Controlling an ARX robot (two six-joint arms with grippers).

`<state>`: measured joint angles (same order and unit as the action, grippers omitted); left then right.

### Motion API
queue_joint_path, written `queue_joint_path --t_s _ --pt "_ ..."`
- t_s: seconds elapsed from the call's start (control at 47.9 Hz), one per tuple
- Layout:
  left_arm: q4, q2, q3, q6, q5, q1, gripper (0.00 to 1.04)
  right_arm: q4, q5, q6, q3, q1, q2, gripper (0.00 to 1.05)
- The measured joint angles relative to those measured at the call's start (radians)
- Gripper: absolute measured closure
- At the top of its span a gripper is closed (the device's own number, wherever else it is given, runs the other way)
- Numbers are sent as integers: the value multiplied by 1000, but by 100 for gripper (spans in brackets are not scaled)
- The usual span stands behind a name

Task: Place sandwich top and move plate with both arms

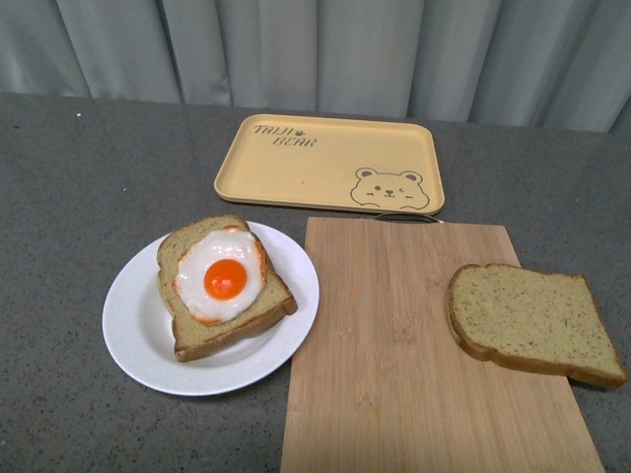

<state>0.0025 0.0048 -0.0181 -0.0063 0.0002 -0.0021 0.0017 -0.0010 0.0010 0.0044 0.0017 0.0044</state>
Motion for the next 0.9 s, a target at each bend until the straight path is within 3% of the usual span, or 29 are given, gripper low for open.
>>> queue_joint_path --t_s 0.104,0.167,0.439,0.606,0.898 --pt "0 0 0 0 -2 0 7 43 289 -144 3 85 58 9" --pt "0 -1 0 0 -1 0 7 67 369 -224 9 87 149 9" --pt "0 -1 0 0 0 0 7 349 35 -127 142 -186 811 9" --pt "0 -1 0 0 0 0 7 354 -112 -23 237 -264 1098 9" --pt "0 -1 0 0 0 0 7 213 -437 114 454 -347 1490 9"
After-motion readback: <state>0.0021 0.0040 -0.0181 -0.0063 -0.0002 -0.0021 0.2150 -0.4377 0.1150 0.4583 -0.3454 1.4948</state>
